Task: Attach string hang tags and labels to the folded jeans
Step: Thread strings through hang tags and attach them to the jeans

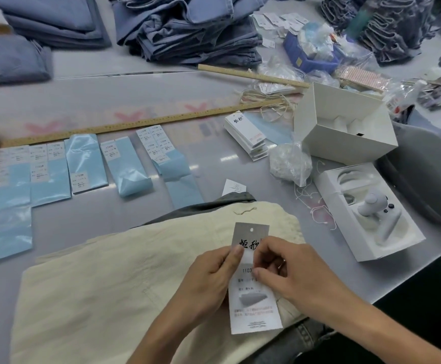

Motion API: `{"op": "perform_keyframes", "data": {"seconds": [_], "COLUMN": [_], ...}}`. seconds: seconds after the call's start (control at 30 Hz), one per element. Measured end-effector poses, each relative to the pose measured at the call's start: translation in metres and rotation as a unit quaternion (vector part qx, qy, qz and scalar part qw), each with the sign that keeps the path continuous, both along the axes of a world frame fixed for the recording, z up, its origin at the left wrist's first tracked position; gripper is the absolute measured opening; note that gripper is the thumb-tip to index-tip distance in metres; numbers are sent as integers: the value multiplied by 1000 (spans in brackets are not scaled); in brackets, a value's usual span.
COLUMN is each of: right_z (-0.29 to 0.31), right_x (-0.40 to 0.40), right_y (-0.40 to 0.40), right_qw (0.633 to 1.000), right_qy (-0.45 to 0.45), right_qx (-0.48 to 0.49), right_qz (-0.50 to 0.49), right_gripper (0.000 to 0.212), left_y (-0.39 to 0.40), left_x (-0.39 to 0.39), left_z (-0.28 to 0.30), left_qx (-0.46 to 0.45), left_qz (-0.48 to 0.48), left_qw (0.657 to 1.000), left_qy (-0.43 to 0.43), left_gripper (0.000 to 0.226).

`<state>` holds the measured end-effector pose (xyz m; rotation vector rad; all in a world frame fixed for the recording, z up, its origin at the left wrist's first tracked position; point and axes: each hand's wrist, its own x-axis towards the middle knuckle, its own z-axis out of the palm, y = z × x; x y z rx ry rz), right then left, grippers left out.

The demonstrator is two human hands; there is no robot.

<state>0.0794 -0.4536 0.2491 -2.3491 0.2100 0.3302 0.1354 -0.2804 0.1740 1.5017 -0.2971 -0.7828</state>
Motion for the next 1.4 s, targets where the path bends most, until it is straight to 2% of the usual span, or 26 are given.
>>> {"op": "perform_keyframes", "data": {"seconds": [0.1,0.17,0.27,0.33,0.4,0.47,0.5,0.57,0.7,0.83,0.93,1.03,1.1,1.2,1.3,1.4], "right_z": [-4,-6,-4,-2,-1,-4,-7,-11,-11,-14,-16,-17,-17,-14,-12,-14], "right_x": [-2,-2,3,5,6,5,3,1,5,13,12,11,10,8,8,8], "right_y": [4,6,6,3,1,4,7,17,31,34,36,33,29,21,14,10], "right_qw": [998,997,985,968,976,996,994,983,945,928,928,932,943,941,945,957], "right_qy": [-32,-33,-79,-120,-97,-33,-24,-63,-118,-88,-85,-89,-53,14,3,-4], "right_qx": [-48,-73,-155,-216,-187,-28,53,114,233,292,296,291,281,319,308,268], "right_qz": [6,13,-8,-31,-47,-78,-96,-126,-198,-214,-211,-199,-167,-109,-105,-114], "right_gripper": [33,61,89,95,76,41,23,7,3,4,4,11,20,24,23,23], "left_y": [2,3,5,7,8,10,10,9,11,19,24,20,18,21,24,23], "left_x": [-1,-2,-4,-4,-3,-1,0,0,-9,-16,-13,-12,-11,-6,-5,-2], "left_z": [-1,-3,-5,-3,0,5,9,13,18,17,19,24,28,32,34,32], "left_qx": [-11,1,-8,-22,-46,-76,-88,-109,-127,-81,-89,-92,-99,-114,-127,-110], "left_qz": [-37,-45,-19,-8,5,11,14,32,30,7,-1,54,75,44,-8,-11], "left_qw": [999,999,1000,1000,999,996,994,991,986,992,991,990,988,989,990,992], "left_qy": [1,-21,-13,2,23,47,56,64,104,98,99,93,94,84,64,65], "left_gripper": [42,29,19,19,23,28,29,31,40,34,34,29,39,47,42,50]}}
